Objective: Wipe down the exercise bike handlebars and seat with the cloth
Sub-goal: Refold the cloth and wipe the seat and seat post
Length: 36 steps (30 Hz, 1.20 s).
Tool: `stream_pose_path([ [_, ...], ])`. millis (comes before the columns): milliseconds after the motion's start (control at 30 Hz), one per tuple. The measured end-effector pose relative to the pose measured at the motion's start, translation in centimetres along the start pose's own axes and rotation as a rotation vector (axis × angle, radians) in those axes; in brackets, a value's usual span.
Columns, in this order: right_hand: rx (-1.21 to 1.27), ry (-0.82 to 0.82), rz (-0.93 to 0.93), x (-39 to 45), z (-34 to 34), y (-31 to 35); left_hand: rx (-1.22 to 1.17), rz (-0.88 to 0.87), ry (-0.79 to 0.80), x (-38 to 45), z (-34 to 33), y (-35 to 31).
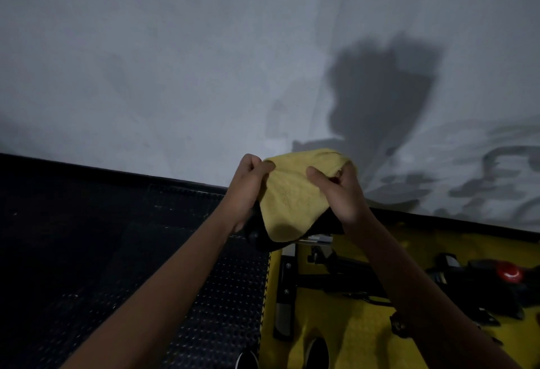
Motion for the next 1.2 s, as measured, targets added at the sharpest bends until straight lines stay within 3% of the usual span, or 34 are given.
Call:
stream_pose_path([
  [100, -0.011, -0.008, 0.016, 0.1, 0.9, -0.1, -0.049, -0.004, -0.051, -0.1, 0.6, -0.2],
  [400, -0.481, -0.184, 0.152, -0.9, 4.8, -0.2, 0.18, -0.125, -0.18, -0.4, 2.4, 0.7],
  [567, -0.844, -0.178, -0.003, -0.9, 6.3, -1.5, 0.449, -0.166, -0.22, 0.1, 2.1, 3.2],
  [733, -1.102, -0.056, -0.182, -1.2, 6.1, -4.2, 0.675, -0.185, -0.251, 0.6, 2.4, 5.8],
  [800, -1.207, -0.094, -0.004, -1.2, 5.3, -4.9, 0.704, -0.173, -0.264, 0.6, 2.5, 6.9],
  [867, -1.237, -0.031, 0.226, -1.1, 4.2, -5.6, 0.687, -0.161, -0.292, 0.5, 2.4, 7.9],
  [967, -1.259, 0.177, 0.259, -1.1, 2.6, -7.4, 0.606, -0.108, -0.303, 0.3, 2.1, 9.0],
  [1100, -1.315, 0.203, 0.37, -0.7, 1.6, -8.7, 0.49, 0.029, -0.239, 0.0, 1.7, 10.3],
  [1200, -1.295, 0.208, 0.506, 0.1, 0.0, -8.5, 0.421, 0.037, -0.263, -0.1, 0.9, 10.9],
])
Point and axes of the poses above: each hand's wrist, its own x-axis towards the middle knuckle, its own z-axis out of the back of the hand, y = z × x, the point moved 1 cm from there along x, towards the middle knuckle, and after that the axes turned 2 degrees about x, right-handed, at the moved point
